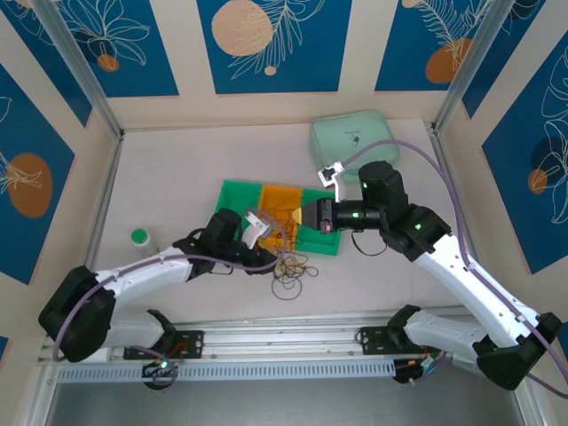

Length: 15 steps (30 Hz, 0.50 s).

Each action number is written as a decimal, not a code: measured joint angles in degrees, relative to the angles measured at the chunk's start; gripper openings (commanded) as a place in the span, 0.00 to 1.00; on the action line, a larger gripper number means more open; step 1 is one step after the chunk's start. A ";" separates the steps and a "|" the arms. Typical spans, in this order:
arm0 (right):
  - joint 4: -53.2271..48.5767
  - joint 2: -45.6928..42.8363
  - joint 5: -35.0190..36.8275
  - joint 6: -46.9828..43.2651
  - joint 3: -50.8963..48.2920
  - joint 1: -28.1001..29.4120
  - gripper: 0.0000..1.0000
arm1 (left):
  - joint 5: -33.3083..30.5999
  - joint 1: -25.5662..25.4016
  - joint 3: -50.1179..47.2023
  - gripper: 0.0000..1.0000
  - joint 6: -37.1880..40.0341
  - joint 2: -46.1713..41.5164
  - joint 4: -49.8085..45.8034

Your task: Untangle the cables

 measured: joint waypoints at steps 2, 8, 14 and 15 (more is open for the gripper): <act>0.17 0.00 -0.07 0.15 -0.17 -0.15 0.00 | 0.00 -0.15 0.00 0.44 0.02 1.29 0.83; 0.39 0.00 -0.57 0.57 -1.33 -0.72 0.00 | 0.13 -0.42 0.39 0.26 -0.26 5.18 2.49; 0.44 -0.55 -1.07 1.01 -2.14 -1.53 0.00 | 1.09 -0.48 1.75 0.19 -0.72 8.72 3.50; 0.44 -0.79 -1.11 1.01 -2.36 -1.77 0.00 | 1.07 -0.48 1.77 0.18 -0.81 8.94 3.58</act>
